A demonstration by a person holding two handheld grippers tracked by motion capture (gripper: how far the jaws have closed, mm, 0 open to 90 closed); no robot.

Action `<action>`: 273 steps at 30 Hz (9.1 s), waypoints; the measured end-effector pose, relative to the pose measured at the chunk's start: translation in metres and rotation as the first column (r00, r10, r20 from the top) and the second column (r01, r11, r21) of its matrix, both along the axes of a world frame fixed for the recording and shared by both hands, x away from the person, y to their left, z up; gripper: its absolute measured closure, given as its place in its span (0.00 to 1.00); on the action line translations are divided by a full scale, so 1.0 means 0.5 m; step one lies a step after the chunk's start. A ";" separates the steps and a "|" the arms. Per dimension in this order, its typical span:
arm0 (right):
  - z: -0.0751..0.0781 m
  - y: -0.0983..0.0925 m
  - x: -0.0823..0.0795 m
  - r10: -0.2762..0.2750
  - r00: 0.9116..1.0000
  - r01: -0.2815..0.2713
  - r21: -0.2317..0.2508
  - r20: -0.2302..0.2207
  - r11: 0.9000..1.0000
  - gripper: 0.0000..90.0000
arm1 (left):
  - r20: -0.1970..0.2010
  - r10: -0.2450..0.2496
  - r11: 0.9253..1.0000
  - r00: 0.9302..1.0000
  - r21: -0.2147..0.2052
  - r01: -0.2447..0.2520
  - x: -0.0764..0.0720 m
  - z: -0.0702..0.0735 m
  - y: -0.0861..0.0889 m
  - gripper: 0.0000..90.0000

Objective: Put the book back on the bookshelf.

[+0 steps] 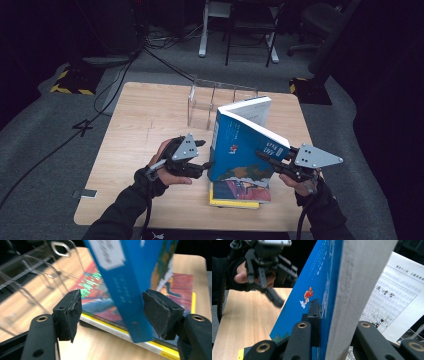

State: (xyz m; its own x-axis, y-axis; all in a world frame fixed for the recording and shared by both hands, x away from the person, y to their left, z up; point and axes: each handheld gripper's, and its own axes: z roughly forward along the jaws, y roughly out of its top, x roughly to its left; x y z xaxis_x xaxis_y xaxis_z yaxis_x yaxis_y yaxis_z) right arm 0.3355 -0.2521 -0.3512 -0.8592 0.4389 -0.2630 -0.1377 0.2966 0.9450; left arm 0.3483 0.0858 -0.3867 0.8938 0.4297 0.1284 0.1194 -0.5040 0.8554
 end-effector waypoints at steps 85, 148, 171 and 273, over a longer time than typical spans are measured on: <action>-0.098 -0.032 0.009 -0.141 0.974 0.140 -0.016 -0.178 0.990 0.37 | 0.065 -0.171 0.954 0.983 -0.238 0.182 0.002 0.154 -0.105 0.59; -0.306 -0.177 0.075 -0.433 0.795 0.304 -0.339 -0.425 0.890 0.31 | 0.041 -0.107 0.979 0.993 -0.170 0.113 0.046 0.215 -0.128 0.67; -0.306 -0.178 0.075 -0.435 0.792 0.307 -0.337 -0.428 0.890 0.32 | 0.062 0.159 0.971 0.985 -0.191 -0.145 0.096 0.249 -0.015 0.67; -0.306 -0.180 0.071 -0.436 0.792 0.306 -0.339 -0.427 0.889 0.32 | 0.027 0.706 0.668 0.707 -0.357 -0.653 0.438 0.040 -0.011 0.66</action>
